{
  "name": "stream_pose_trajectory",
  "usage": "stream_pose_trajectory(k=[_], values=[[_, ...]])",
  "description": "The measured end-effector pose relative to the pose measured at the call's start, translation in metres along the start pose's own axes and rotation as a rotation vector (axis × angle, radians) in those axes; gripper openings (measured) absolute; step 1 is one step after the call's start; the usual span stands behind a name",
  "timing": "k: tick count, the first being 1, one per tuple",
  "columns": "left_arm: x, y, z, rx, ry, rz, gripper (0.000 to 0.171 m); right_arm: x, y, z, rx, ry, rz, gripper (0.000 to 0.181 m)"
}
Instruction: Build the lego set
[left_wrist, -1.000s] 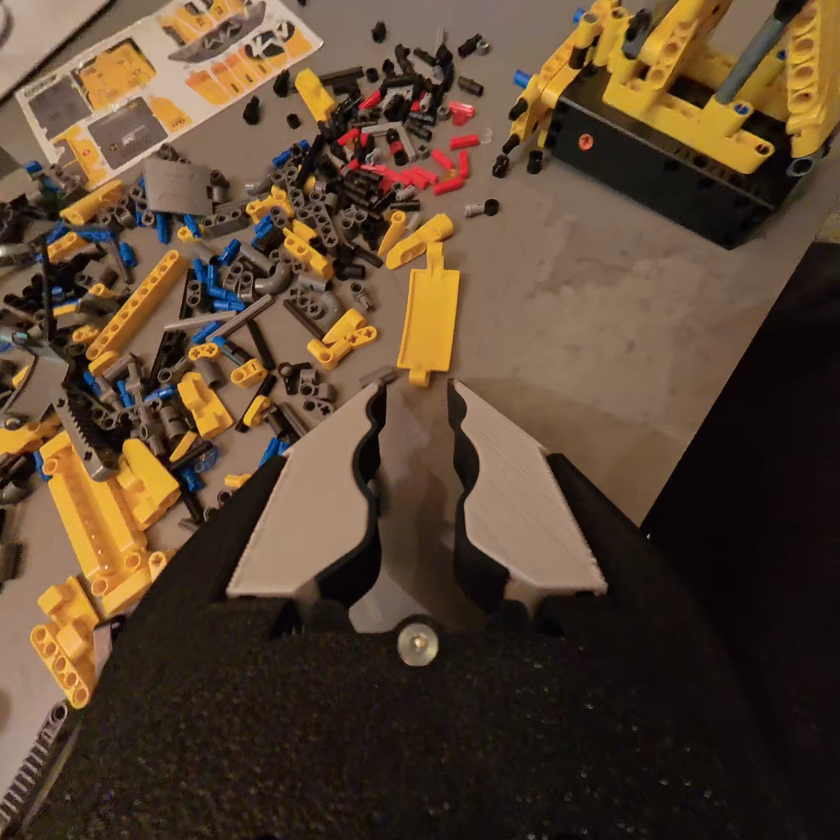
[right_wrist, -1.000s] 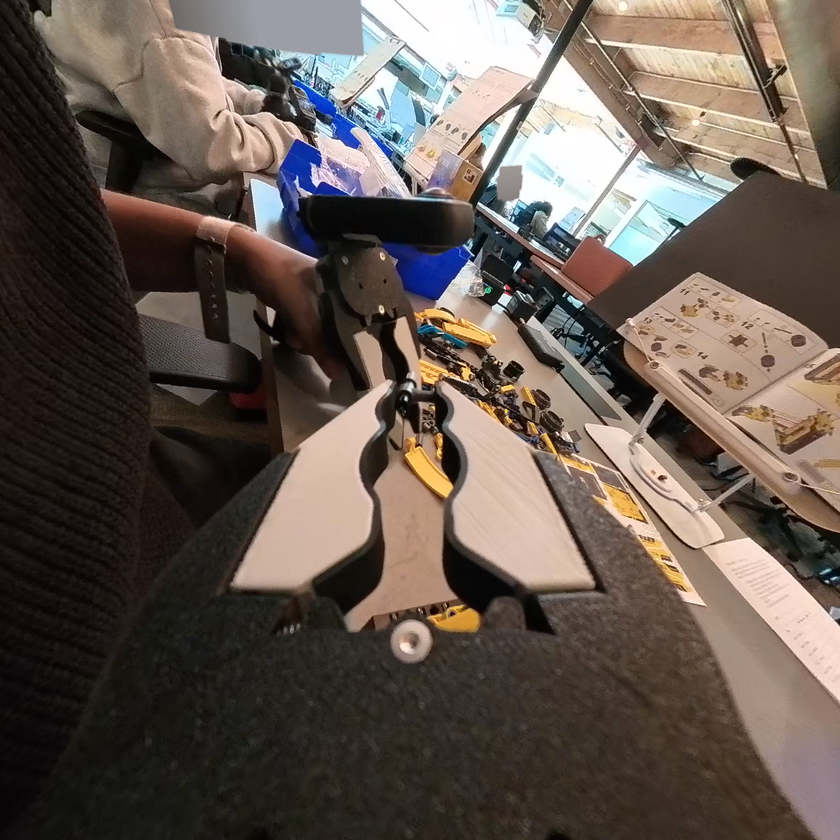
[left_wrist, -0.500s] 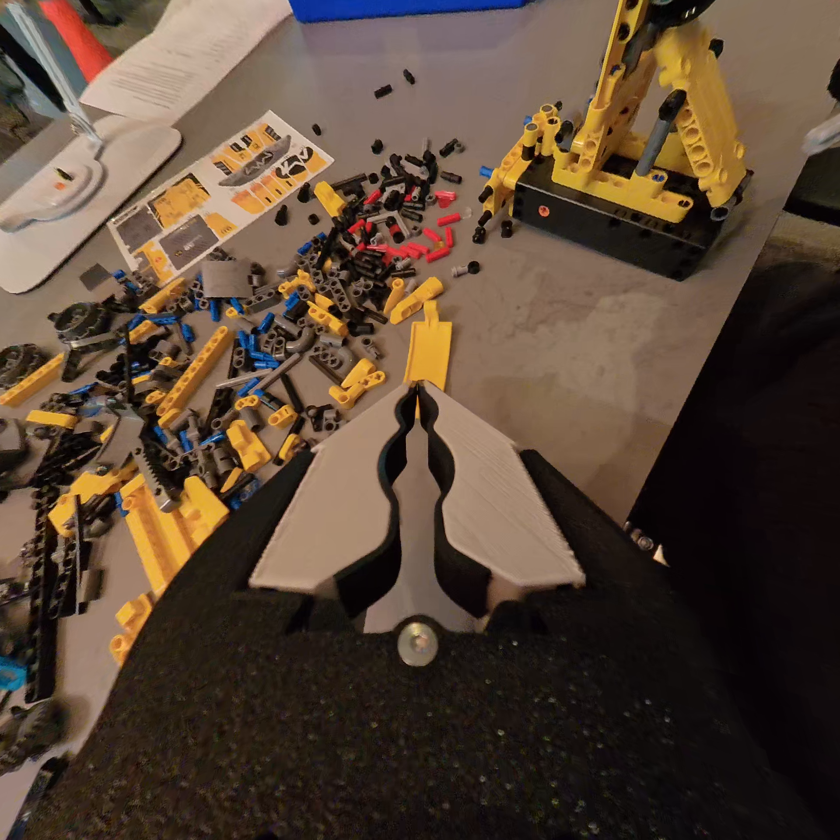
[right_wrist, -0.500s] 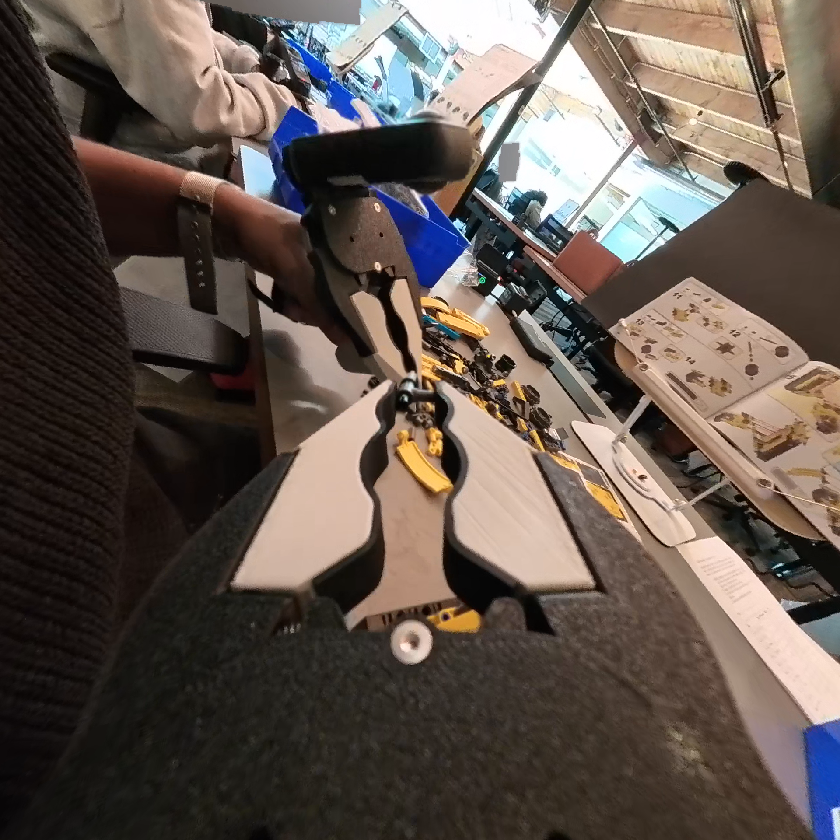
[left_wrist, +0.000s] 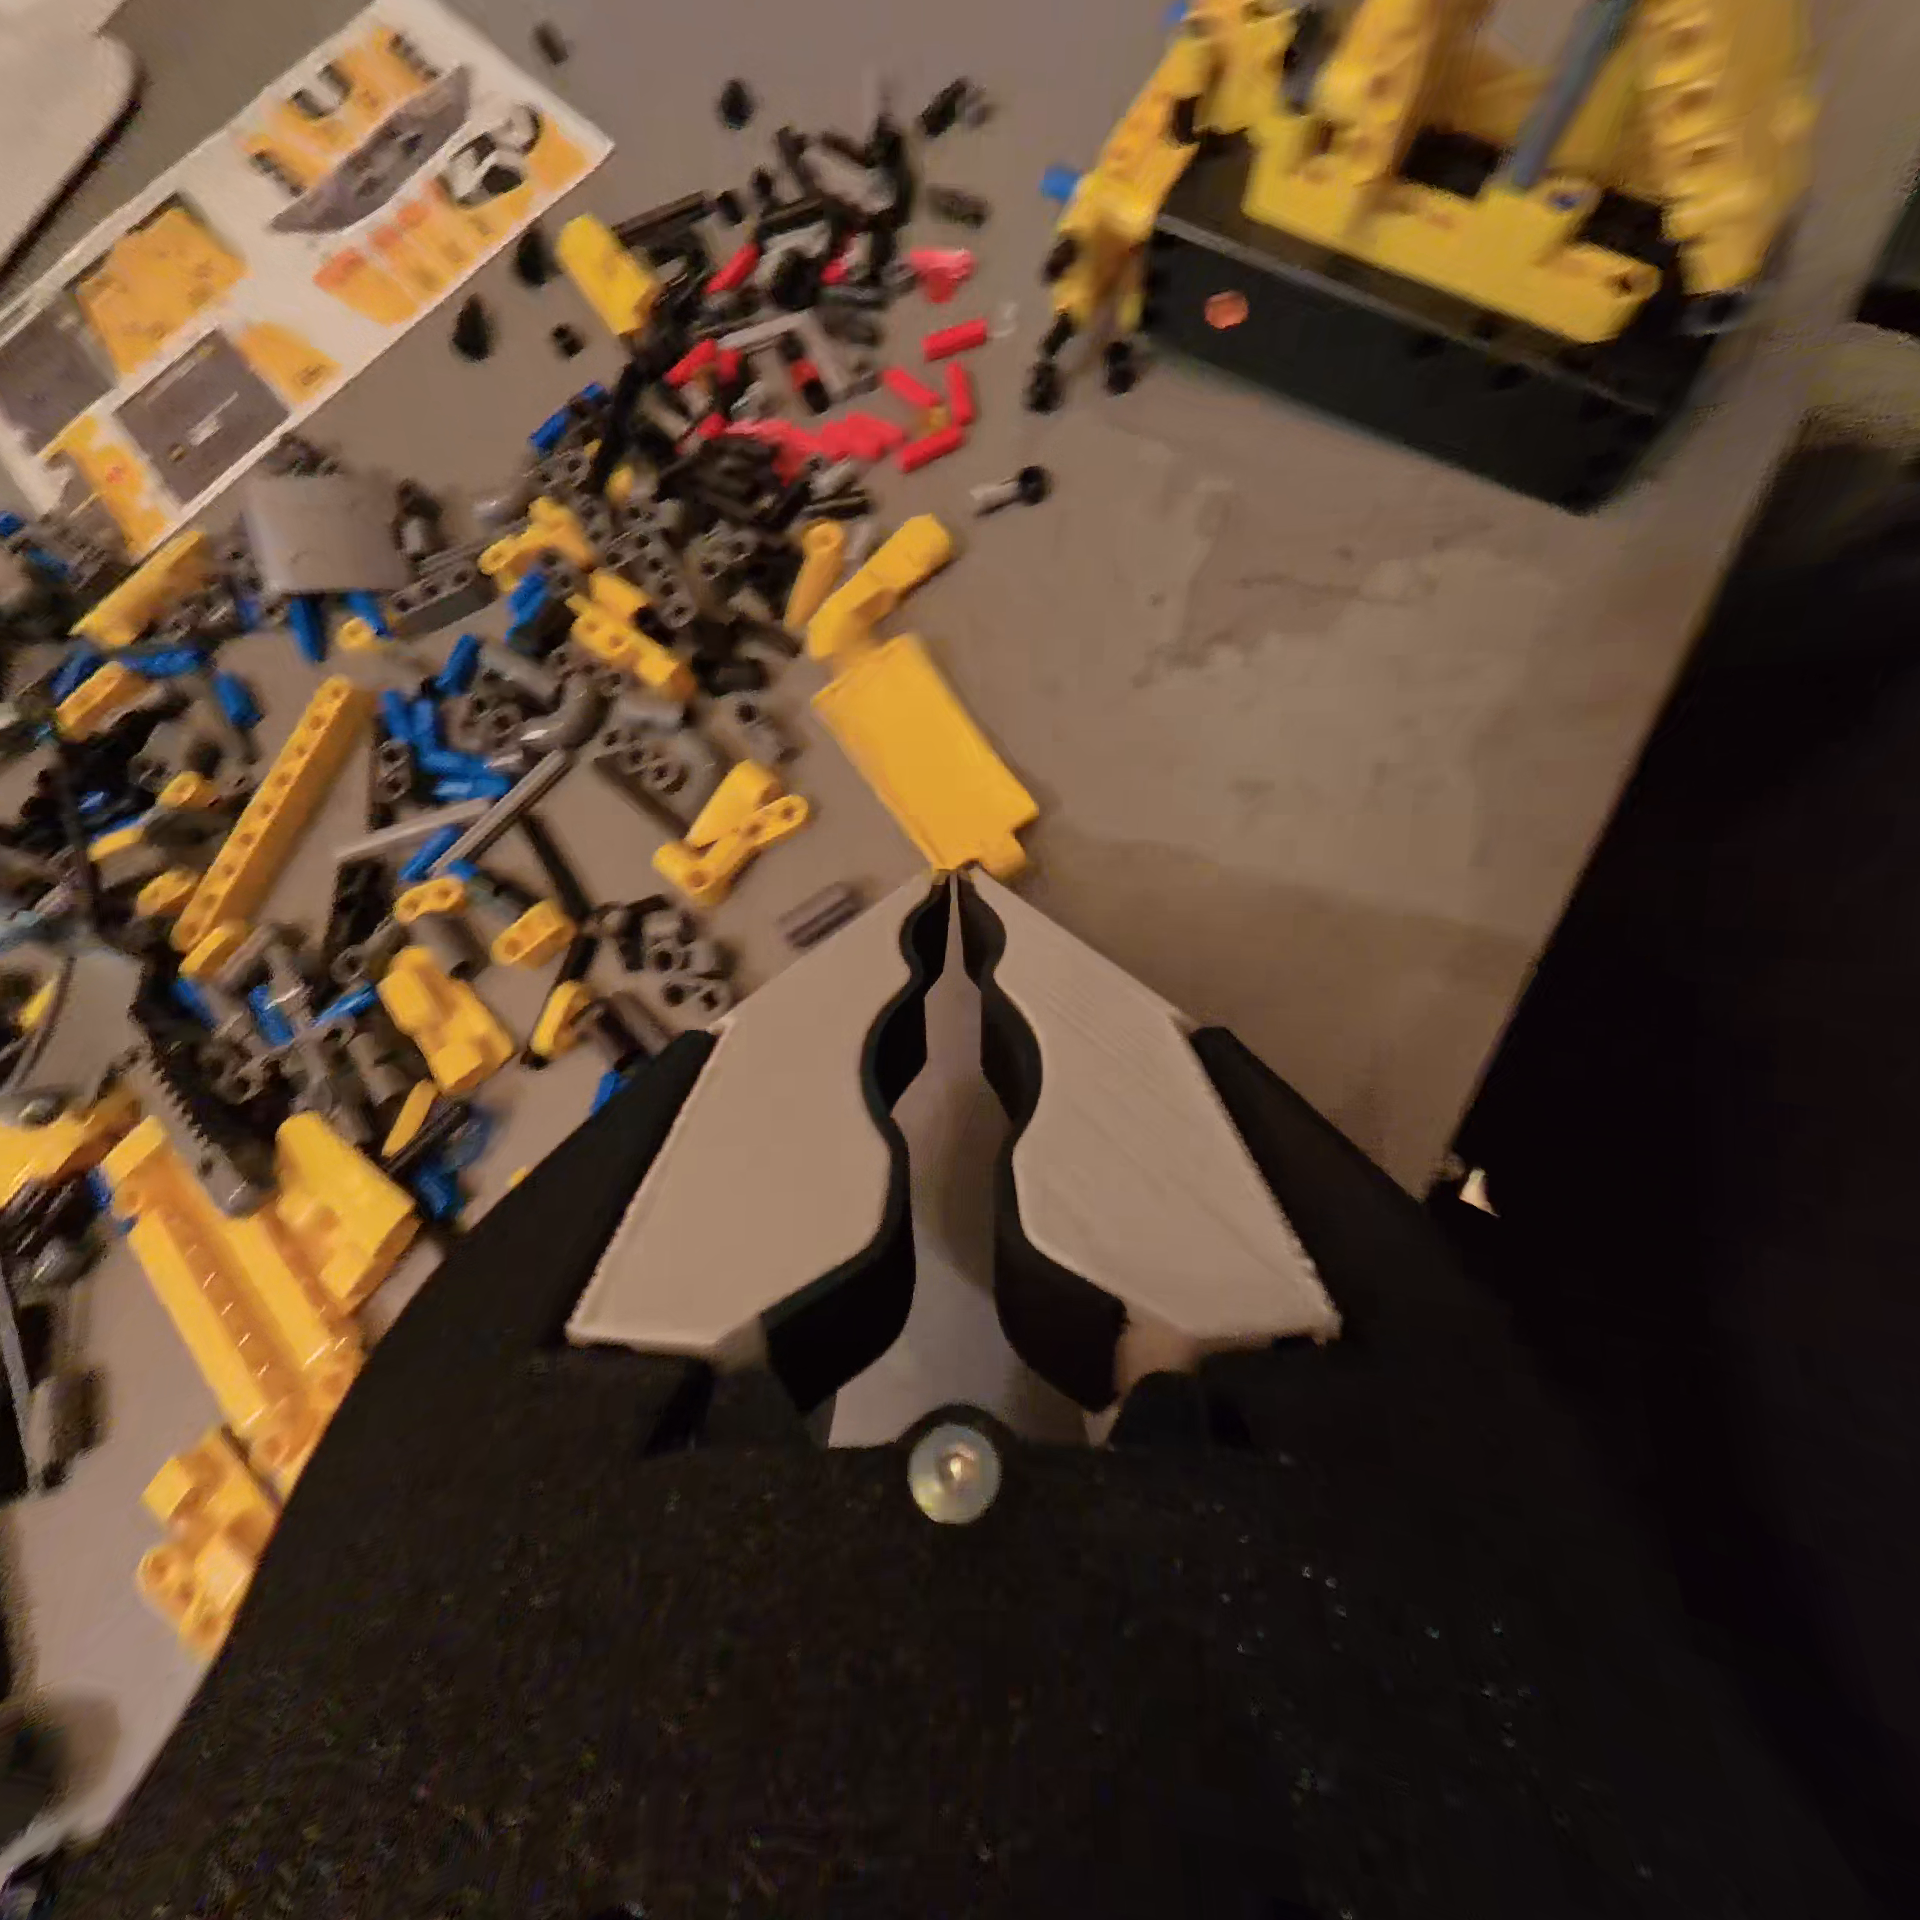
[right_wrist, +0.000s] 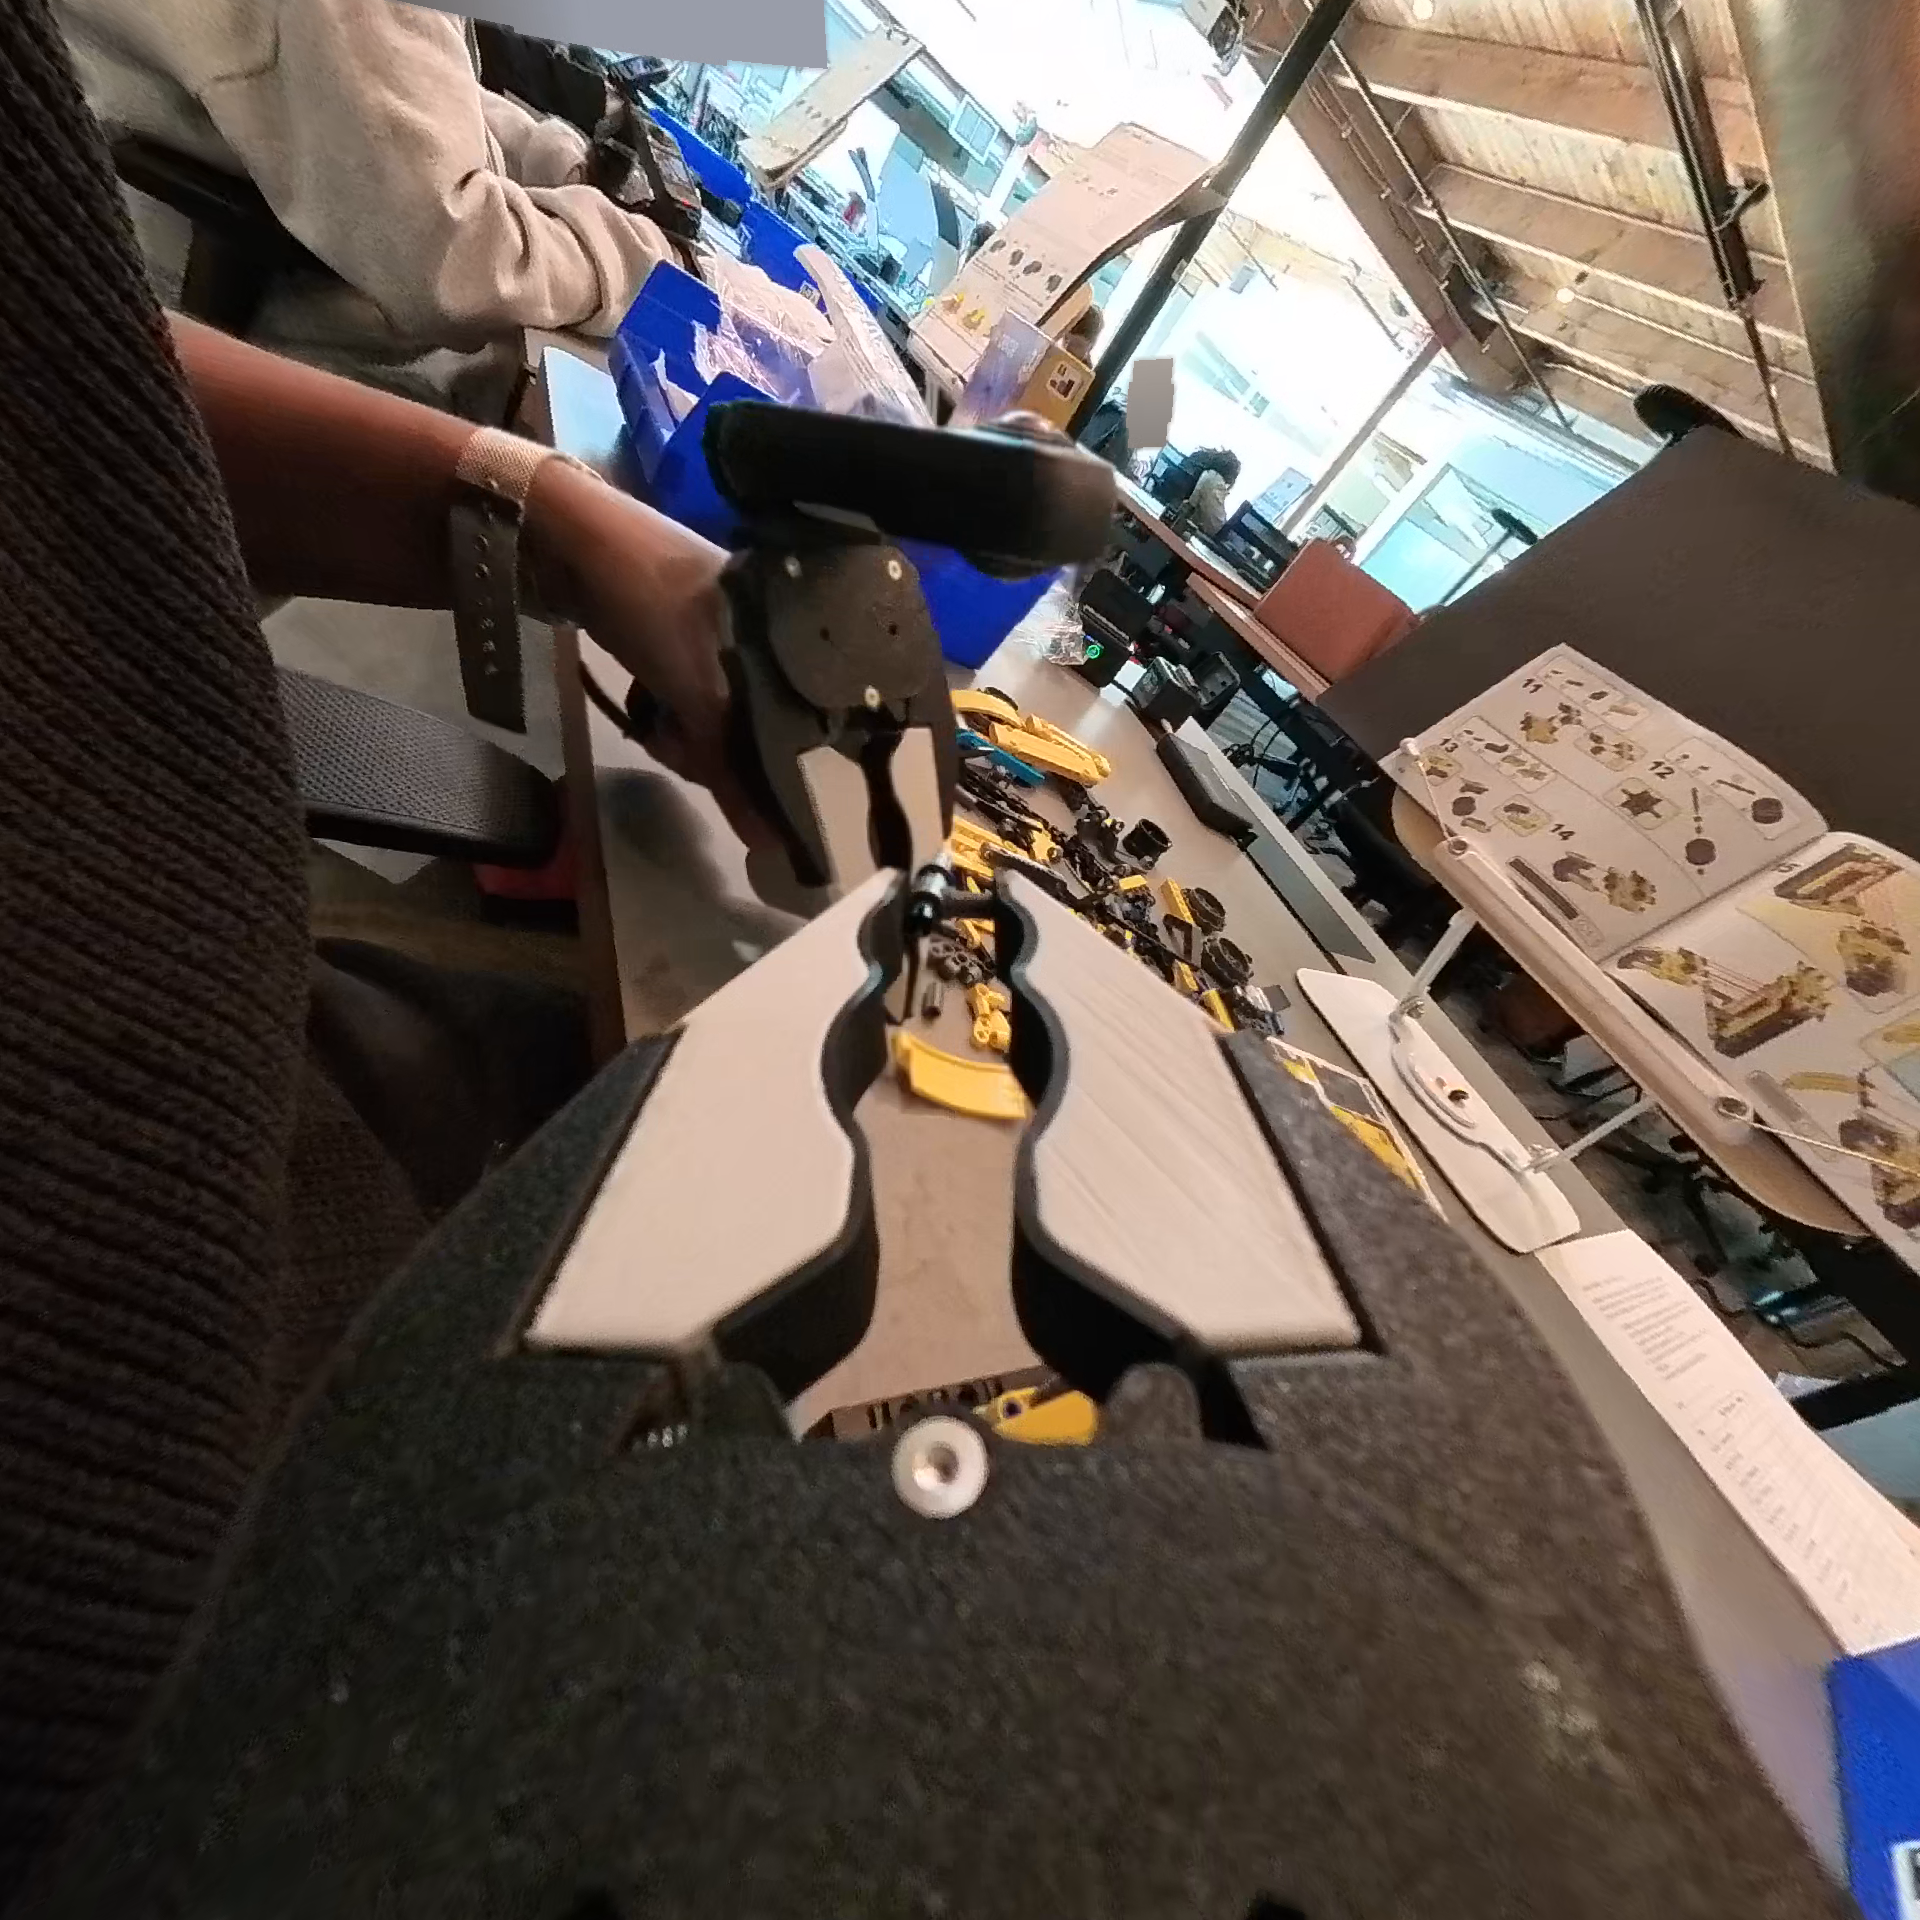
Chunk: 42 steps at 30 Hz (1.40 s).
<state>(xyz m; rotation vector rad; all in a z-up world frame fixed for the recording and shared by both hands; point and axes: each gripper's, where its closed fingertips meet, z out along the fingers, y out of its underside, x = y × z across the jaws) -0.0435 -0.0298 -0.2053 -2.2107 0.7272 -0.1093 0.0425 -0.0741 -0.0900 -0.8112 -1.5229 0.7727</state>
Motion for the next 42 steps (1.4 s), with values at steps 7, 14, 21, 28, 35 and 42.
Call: stream_pose_trajectory(k=[7, 14, 21, 28, 35, 42], values=[[0.007, -0.018, -0.008, 0.132, 0.003, 0.103, 0.002, 0.006, 0.006, -0.005, -0.010, 0.026, -0.001, 0.016], [0.002, -0.033, 0.014, 0.117, -0.167, 0.135, 0.028, 0.021, 0.008, -0.018, -0.006, 0.078, 0.008, 0.016], [-0.004, -0.020, 0.032, -0.062, -0.149, -0.089, 0.029, 0.025, 0.005, -0.025, -0.001, 0.098, -0.009, 0.015], [-0.012, -0.020, 0.012, -0.021, -0.179, -0.078, 0.029, 0.028, 0.012, -0.028, 0.015, 0.106, 0.017, 0.016], [-0.006, -0.027, 0.036, -0.074, -0.149, 0.084, 0.024, 0.029, 0.009, -0.031, 0.022, 0.116, 0.001, 0.015], [0.001, -0.036, 0.038, -0.064, -0.070, 0.102, 0.026, 0.036, 0.010, -0.038, 0.035, 0.137, 0.016, 0.015]])
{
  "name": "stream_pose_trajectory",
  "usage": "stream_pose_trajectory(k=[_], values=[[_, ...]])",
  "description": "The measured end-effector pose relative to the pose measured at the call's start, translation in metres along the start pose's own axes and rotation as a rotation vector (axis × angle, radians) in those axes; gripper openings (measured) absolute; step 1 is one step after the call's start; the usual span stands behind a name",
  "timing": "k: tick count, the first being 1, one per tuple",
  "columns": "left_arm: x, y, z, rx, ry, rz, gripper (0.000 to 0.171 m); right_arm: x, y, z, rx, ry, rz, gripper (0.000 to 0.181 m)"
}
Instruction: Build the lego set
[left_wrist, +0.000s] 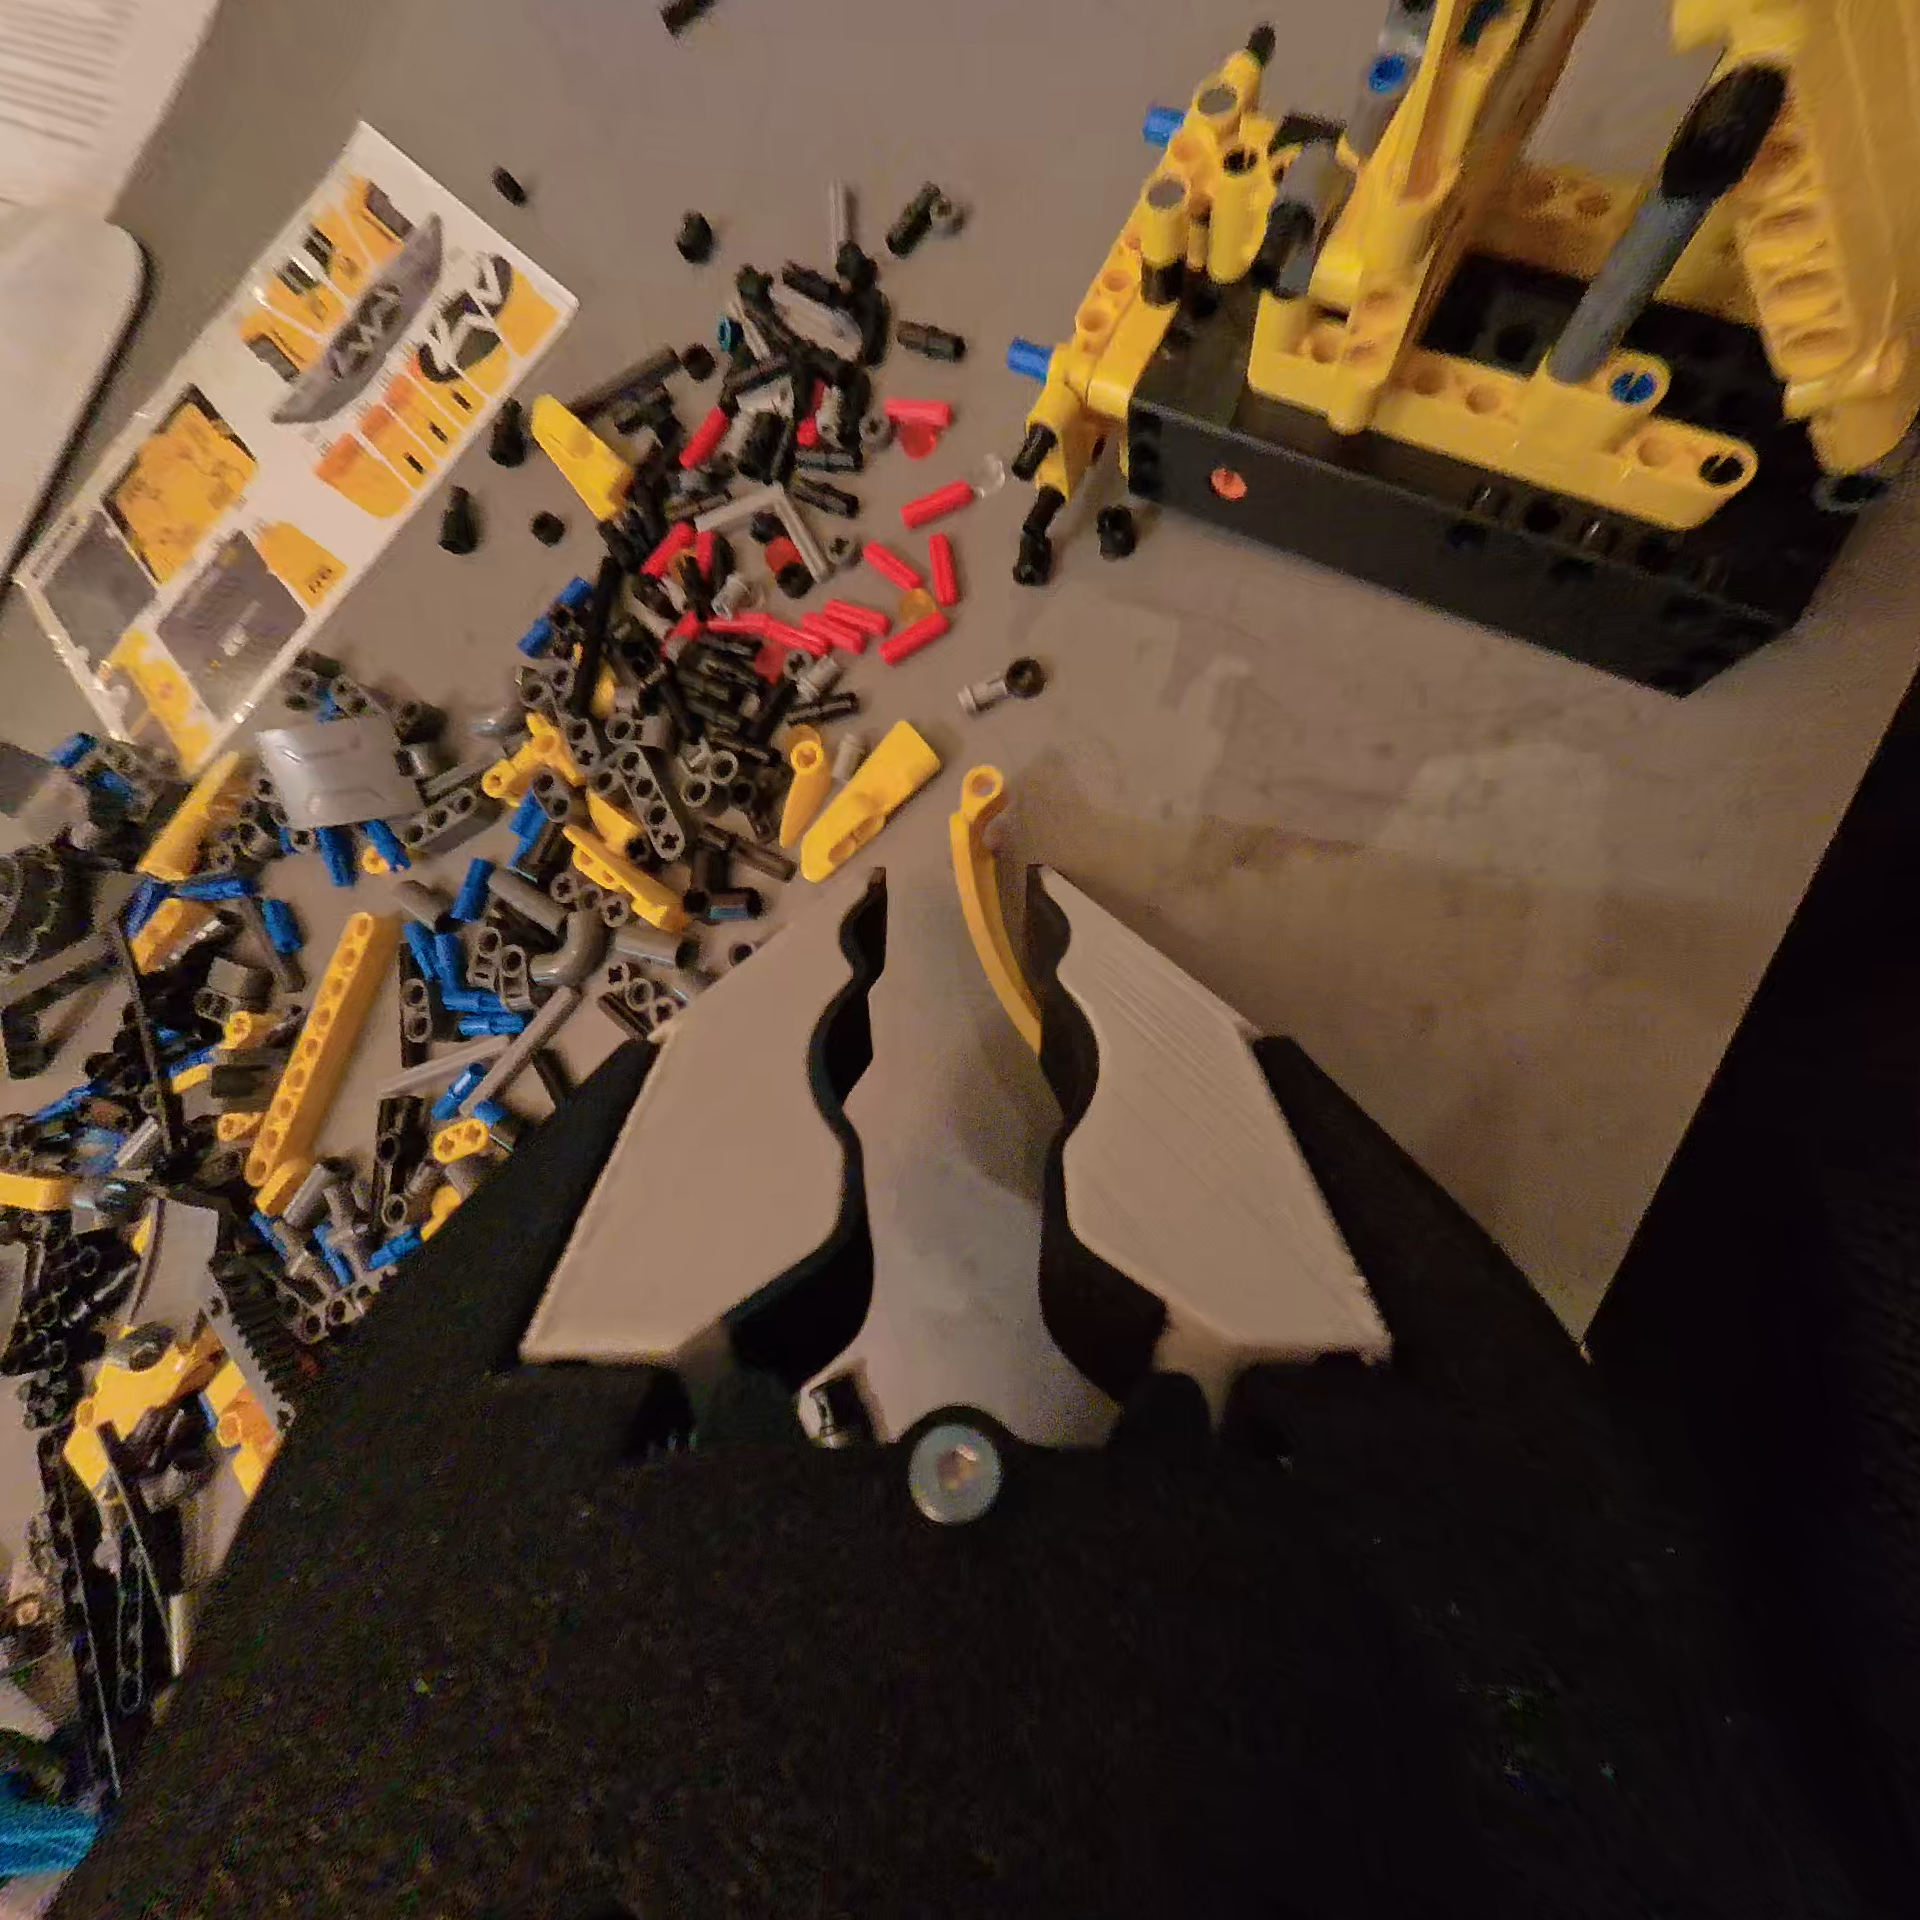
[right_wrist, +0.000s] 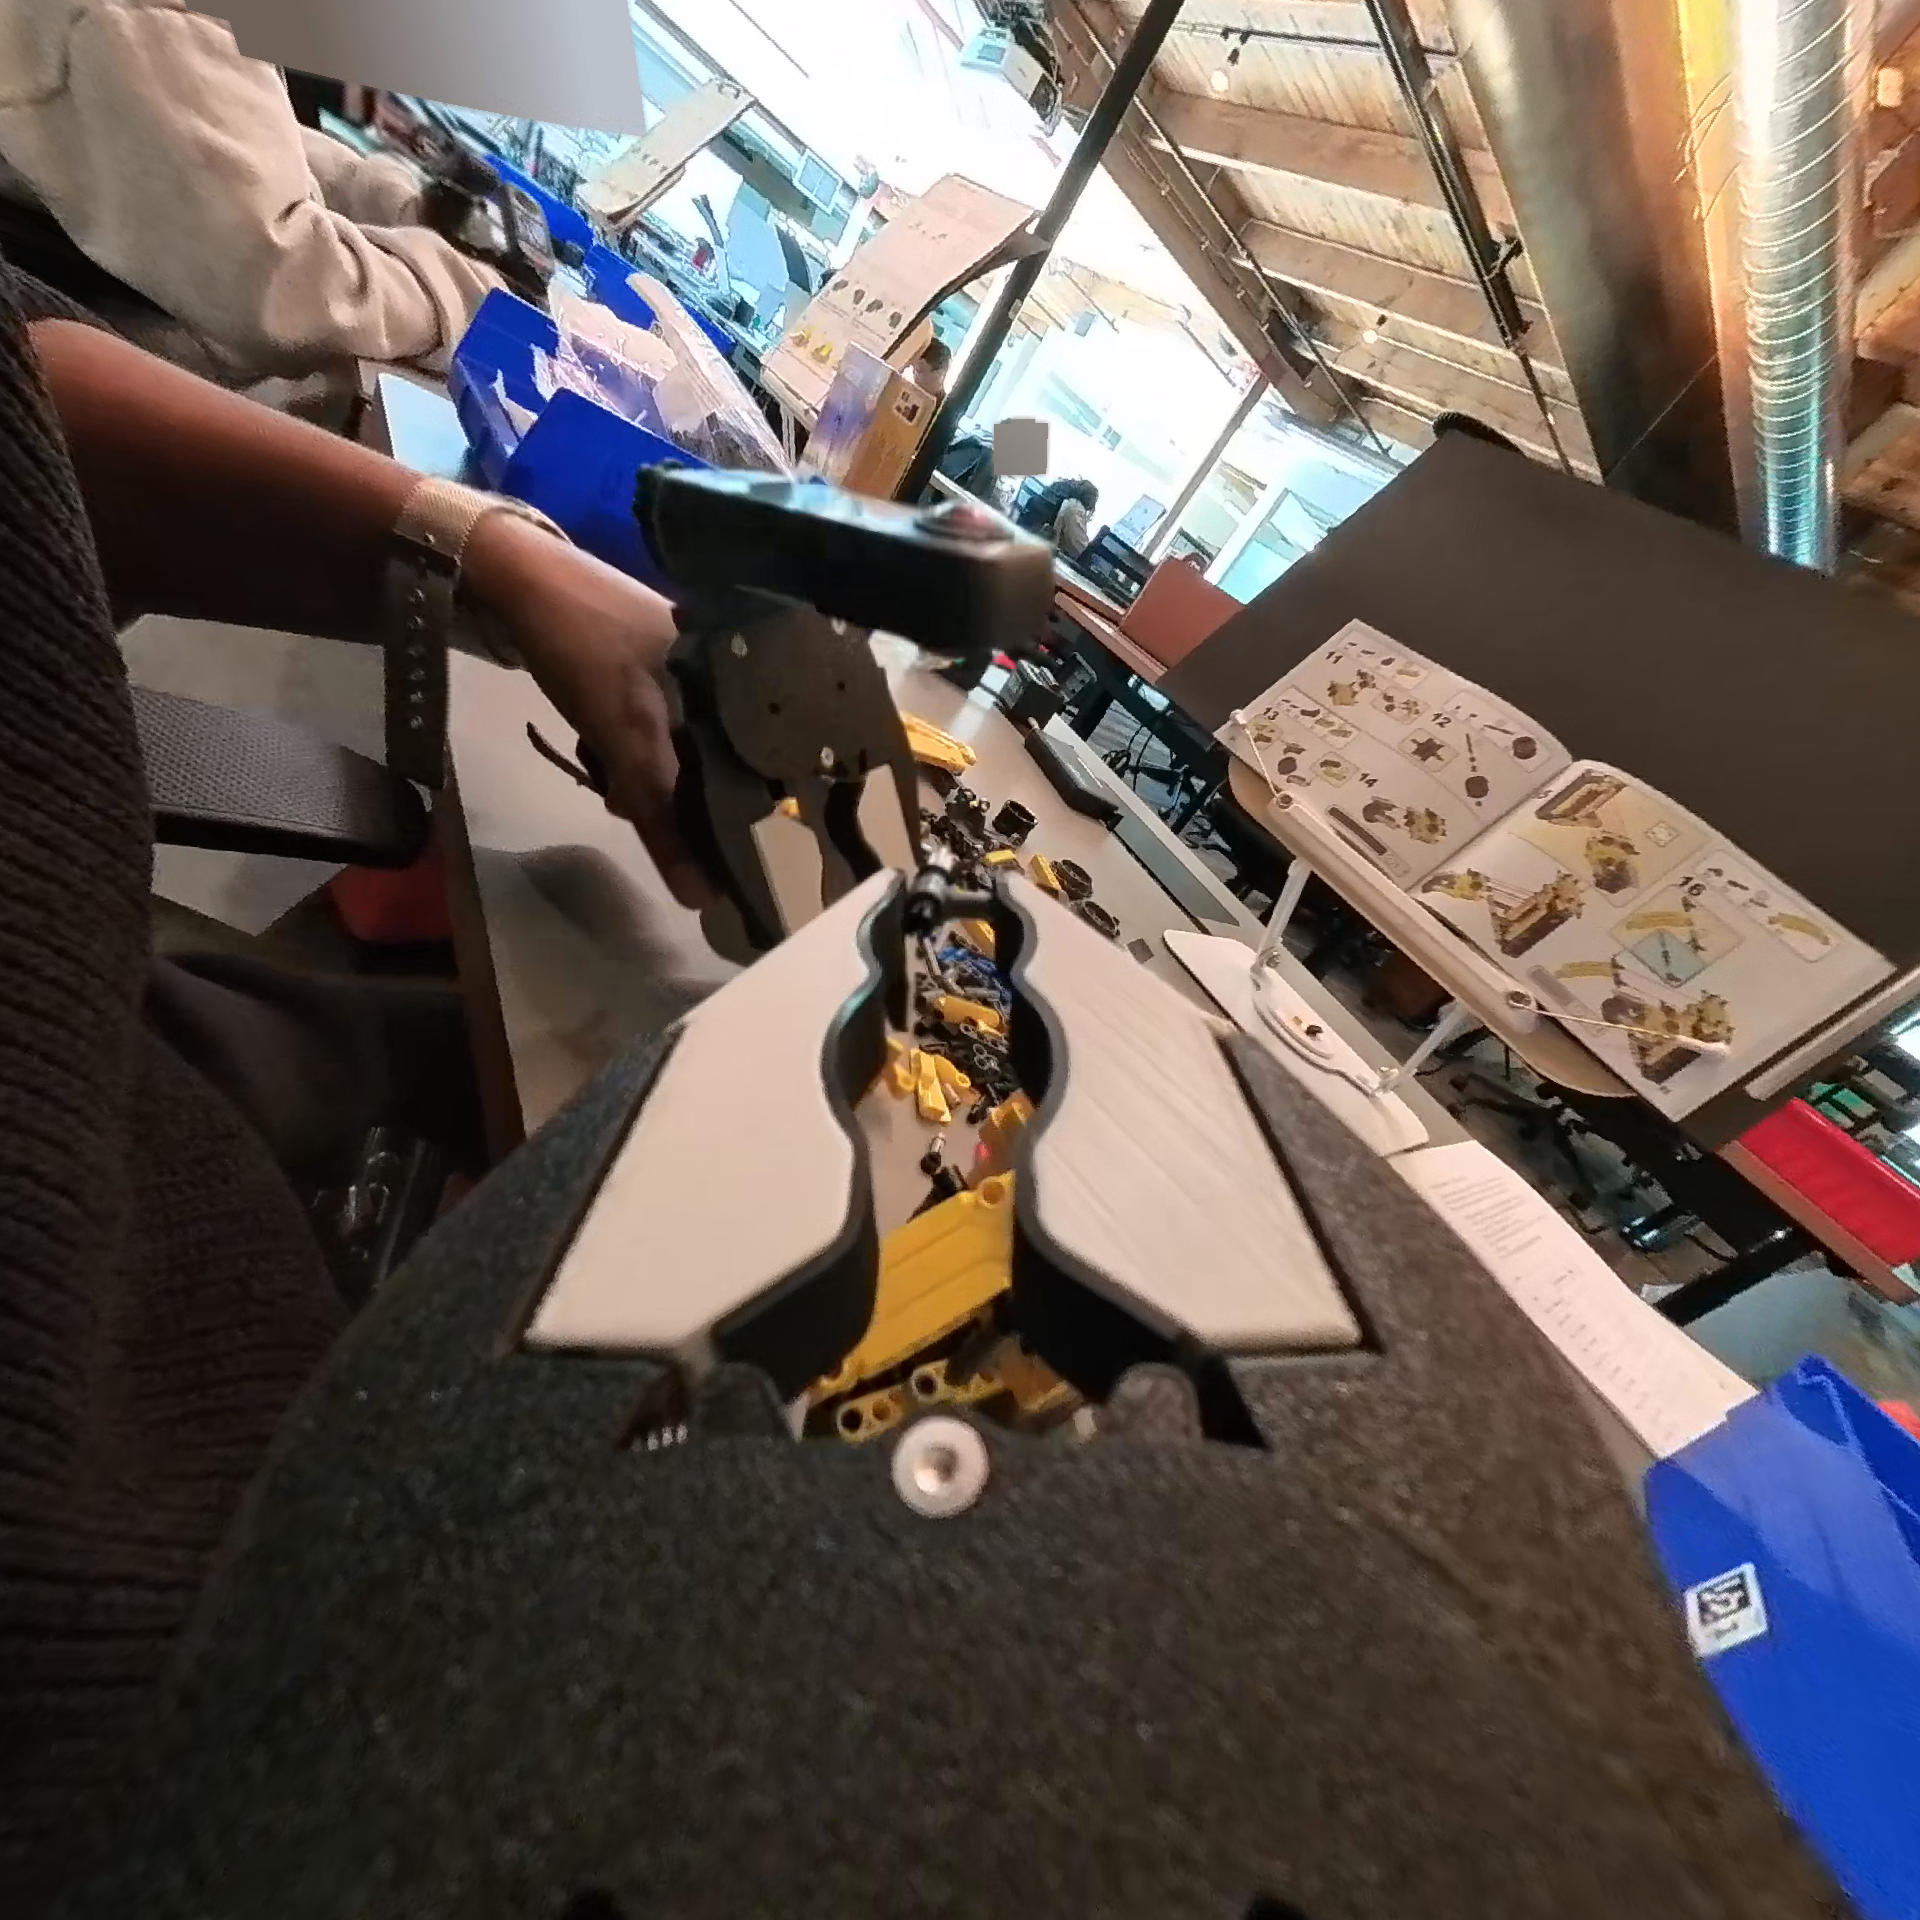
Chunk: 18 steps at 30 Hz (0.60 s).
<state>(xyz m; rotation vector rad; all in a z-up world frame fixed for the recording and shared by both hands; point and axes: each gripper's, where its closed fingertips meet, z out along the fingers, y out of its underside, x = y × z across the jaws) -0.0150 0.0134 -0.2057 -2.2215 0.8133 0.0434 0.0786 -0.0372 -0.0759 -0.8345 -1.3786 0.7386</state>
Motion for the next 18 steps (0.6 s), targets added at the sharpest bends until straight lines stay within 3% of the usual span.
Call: stream_pose_trajectory(k=[3, 10, 13, 14, 18], values=[[0.007, -0.010, -0.006, 0.053, 0.039, -0.011, 0.026, 0.000, 0.002, 0.000, -0.002, 0.000, -0.002, 0.015], [0.003, 0.000, 0.001, -0.013, -0.030, -0.007, 0.026, 0.001, 0.002, -0.001, 0.002, 0.004, 0.001, 0.015], [0.003, 0.000, 0.002, 0.003, -0.017, -0.010, 0.014, 0.000, 0.001, -0.001, 0.003, 0.001, 0.002, 0.015], [0.001, -0.002, 0.001, 0.016, -0.032, -0.006, 0.004, 0.000, 0.001, 0.000, 0.001, 0.001, 0.001, 0.015], [-0.003, -0.022, -0.017, 0.171, -0.020, -0.074, 0.002, 0.000, 0.000, 0.001, 0.002, 0.000, 0.011, 0.016]])
